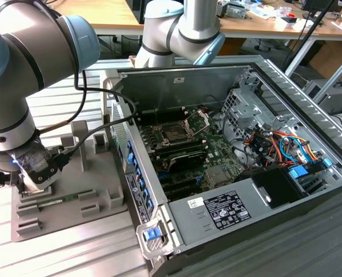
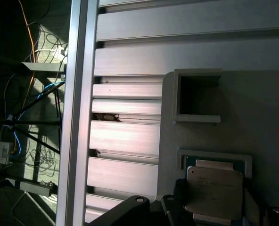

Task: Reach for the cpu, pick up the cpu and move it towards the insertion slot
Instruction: 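Pick up the cpu and move it towards the insertion slot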

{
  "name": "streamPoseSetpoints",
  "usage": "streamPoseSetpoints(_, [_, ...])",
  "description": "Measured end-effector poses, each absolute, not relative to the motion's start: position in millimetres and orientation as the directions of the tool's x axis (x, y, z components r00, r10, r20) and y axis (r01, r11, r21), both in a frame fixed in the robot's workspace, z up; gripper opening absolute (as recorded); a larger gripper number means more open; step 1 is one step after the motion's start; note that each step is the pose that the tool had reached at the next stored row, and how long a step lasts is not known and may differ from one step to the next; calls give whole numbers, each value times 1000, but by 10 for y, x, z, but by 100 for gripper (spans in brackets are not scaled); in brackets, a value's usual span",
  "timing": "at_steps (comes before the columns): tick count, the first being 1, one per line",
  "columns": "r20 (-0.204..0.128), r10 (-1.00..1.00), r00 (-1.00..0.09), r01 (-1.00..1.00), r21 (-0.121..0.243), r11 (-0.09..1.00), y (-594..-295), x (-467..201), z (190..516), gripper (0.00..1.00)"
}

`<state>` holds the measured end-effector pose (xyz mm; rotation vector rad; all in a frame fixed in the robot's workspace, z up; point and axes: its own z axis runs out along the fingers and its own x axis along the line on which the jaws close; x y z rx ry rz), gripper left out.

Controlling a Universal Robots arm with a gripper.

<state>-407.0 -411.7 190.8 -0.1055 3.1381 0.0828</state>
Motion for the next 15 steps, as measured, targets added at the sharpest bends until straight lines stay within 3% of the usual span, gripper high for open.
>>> streamPoseSetpoints(15, [-2,-67,-998,-67,53,996,-4117,-4070,1906,55])
